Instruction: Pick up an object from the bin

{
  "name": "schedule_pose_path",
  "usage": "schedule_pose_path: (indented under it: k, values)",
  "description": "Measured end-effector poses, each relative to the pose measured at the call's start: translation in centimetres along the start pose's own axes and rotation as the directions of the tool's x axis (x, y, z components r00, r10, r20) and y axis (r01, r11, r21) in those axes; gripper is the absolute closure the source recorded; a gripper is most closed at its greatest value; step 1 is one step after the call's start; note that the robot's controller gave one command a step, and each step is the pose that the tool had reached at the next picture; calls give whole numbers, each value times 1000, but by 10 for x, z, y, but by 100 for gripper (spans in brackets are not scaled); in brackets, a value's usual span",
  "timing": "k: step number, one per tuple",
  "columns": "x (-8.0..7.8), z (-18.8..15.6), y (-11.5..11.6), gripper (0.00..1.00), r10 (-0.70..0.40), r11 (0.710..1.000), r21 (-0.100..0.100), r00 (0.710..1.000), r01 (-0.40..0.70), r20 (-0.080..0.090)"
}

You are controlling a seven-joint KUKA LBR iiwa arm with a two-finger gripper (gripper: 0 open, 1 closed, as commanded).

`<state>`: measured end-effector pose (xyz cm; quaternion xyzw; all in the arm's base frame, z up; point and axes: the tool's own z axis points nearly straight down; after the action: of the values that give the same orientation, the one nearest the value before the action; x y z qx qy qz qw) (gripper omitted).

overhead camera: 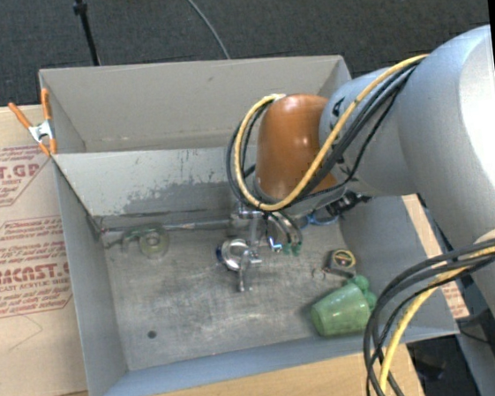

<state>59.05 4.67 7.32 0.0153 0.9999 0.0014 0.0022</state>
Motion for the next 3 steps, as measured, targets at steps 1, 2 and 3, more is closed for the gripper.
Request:
schedule_pose_path:
  k: [1,2,3]
  values:
    - [-4,0,10,0,55,998,5,998,-55,-1]
    - [-5,-1,10,0,55,999,3,999,-55,-2]
    - [-5,-2,10,0,54,999,2,999,-54,-3]
